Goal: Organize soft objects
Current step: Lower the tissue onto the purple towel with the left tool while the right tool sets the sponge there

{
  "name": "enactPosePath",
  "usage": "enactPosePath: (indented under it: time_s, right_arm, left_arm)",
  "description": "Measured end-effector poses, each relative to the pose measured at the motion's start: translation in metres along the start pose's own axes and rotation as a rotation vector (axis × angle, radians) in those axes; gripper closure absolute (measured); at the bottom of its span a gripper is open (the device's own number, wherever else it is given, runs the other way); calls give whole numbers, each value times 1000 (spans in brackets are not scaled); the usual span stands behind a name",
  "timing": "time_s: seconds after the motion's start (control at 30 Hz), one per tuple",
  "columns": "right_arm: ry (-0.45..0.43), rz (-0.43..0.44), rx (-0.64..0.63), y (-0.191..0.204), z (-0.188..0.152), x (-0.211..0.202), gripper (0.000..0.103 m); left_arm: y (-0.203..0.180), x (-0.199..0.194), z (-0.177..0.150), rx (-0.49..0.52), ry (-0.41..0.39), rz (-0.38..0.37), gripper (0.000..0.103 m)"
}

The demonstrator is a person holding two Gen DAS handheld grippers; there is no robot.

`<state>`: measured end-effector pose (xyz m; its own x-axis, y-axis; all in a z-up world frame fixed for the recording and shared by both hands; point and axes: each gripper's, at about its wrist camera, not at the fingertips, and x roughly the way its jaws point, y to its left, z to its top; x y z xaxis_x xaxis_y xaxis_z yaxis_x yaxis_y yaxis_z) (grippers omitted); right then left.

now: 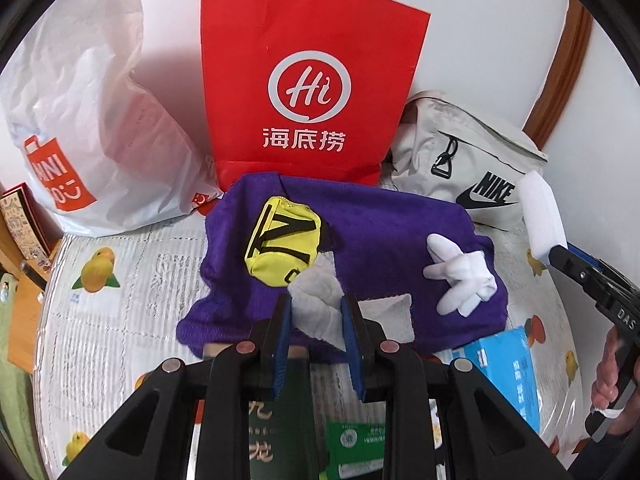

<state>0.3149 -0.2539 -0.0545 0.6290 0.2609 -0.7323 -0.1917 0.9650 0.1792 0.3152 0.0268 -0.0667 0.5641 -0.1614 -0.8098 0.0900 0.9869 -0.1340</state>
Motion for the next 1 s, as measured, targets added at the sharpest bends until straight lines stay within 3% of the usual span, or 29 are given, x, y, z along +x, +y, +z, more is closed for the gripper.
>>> enactPosePath:
  time_s: [0.57, 1.0]
  right_arm:
    - [176, -3, 42, -29, 3, 93, 57]
    - [254, 46, 55, -31, 2, 124, 57]
  left_arm:
    - [-7, 66, 19, -3, 95, -22, 79]
    - [2, 102, 15, -20, 166, 44, 79]
